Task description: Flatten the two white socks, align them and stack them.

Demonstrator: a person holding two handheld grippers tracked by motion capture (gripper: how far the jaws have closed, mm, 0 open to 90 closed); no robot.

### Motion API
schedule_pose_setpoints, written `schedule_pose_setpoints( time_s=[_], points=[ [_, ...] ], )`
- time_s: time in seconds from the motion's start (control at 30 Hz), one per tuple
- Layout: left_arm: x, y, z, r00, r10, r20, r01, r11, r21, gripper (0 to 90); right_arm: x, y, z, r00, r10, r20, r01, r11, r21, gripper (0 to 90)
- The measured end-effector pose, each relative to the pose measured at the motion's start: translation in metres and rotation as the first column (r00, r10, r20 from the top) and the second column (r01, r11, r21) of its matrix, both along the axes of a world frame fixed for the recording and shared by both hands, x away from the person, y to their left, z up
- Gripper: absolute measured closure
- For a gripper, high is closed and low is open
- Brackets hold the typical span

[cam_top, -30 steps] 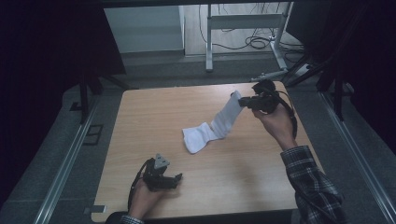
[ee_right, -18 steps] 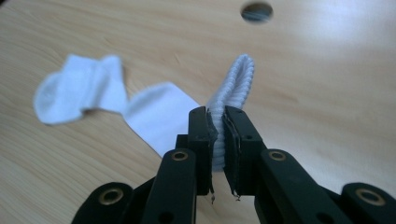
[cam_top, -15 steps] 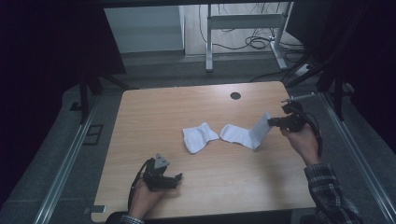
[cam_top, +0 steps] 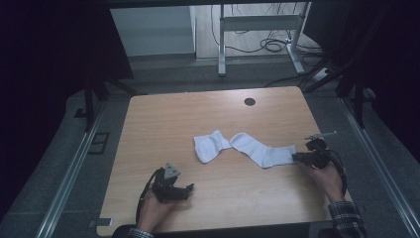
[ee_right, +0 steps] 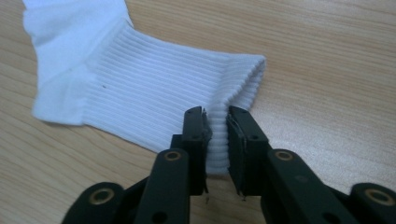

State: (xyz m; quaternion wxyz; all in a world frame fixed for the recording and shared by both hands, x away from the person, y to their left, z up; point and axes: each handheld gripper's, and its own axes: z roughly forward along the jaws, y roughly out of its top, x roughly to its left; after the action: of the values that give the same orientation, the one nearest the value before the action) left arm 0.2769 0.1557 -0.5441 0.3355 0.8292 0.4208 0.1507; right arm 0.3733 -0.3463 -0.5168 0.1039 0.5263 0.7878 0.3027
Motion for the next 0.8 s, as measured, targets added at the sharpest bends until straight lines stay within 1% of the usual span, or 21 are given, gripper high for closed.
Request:
schedule_pose_setpoints(
  time_s=[0.07, 0.13, 0.2, 0.23, 0.3, 0.33, 0.4, 0.47, 0.57, 0.6, 0.63, 0.67, 0.73, 0.8],
  points=[
    [0.000, 0.000, 0.000, 1.0000, 0.003, -0.001, -0.003, 1.0000, -0.003, 12.6, -0.002, 0.000, 0.001, 0.9997, 0.001, 0.024, -0.001, 1.000, -0.003, 70.1],
    [0.001, 0.000, 0.000, 1.0000, 0.000, 0.000, 0.000, 1.0000, -0.004, 12.6, -0.005, 0.000, 0.005, 0.9984, 0.000, 0.057, 0.001, 1.000, -0.024, 64.8],
    [0.002, 0.000, 0.001, 1.0000, -0.001, -0.002, 0.001, 1.0000, 0.001, 12.8, -0.007, 0.000, 0.007, 0.9965, 0.002, 0.084, 0.000, 1.000, -0.028, 59.9],
    [0.003, -0.001, 0.001, 1.0000, -0.001, -0.007, 0.001, 1.0000, 0.001, 13.6, -0.009, 0.000, 0.007, 0.9962, 0.002, 0.087, 0.000, 1.000, -0.029, 58.9],
    [0.006, -0.002, 0.003, 0.9998, -0.009, -0.020, 0.009, 0.9999, -0.013, 14.9, -0.012, 0.000, 0.006, 0.9959, 0.005, 0.091, -0.001, 0.999, -0.046, 55.5],
    [0.006, -0.003, 0.003, 0.9996, -0.008, -0.026, 0.008, 0.9997, -0.021, 17.0, -0.013, 0.000, 0.006, 0.9955, 0.010, 0.094, -0.004, 0.998, -0.063, 54.3],
    [0.010, -0.006, 0.006, 0.9995, -0.017, -0.025, 0.016, 0.9993, -0.033, 17.8, -0.015, -0.002, 0.005, 0.9947, 0.004, 0.102, 0.003, 0.997, -0.074, 51.7],
    [0.013, -0.008, 0.009, 0.9996, -0.022, -0.020, 0.021, 0.9988, -0.045, 17.8, -0.016, -0.007, 0.004, 0.9949, -0.008, 0.101, 0.013, 0.999, -0.044, 49.0],
    [0.019, -0.013, 0.014, 0.9991, -0.033, -0.026, 0.030, 0.9949, -0.097, 17.4, -0.016, -0.011, 0.004, 0.9945, -0.015, 0.104, 0.017, 1.000, -0.015, 46.9],
    [0.022, -0.015, 0.016, 0.9983, -0.050, -0.028, 0.047, 0.9930, -0.108, 16.3, -0.017, -0.012, 0.004, 0.9943, -0.015, 0.106, 0.016, 1.000, -0.007, 46.7],
    [0.025, -0.017, 0.017, 0.9977, -0.063, -0.026, 0.060, 0.9923, -0.108, 14.2, -0.017, -0.012, 0.005, 0.9940, -0.016, 0.108, 0.016, 1.000, -0.002, 46.3],
    [0.028, -0.020, 0.019, 0.9976, -0.067, -0.018, 0.064, 0.9927, -0.102, 14.9, -0.017, -0.012, 0.005, 0.9939, -0.014, 0.109, 0.014, 1.000, -0.001, 45.5],
    [0.036, -0.026, 0.023, 0.9973, -0.073, -0.008, 0.071, 0.9927, -0.097, 16.9, -0.017, -0.011, 0.004, 0.9936, -0.009, 0.113, 0.009, 1.000, 0.001, 44.4],
    [0.044, -0.032, 0.026, 0.9969, -0.079, 0.001, 0.079, 0.9916, -0.103, 20.4, -0.017, -0.010, 0.004, 0.9939, -0.003, 0.111, 0.004, 1.000, -0.006, 42.9]
  ],
)
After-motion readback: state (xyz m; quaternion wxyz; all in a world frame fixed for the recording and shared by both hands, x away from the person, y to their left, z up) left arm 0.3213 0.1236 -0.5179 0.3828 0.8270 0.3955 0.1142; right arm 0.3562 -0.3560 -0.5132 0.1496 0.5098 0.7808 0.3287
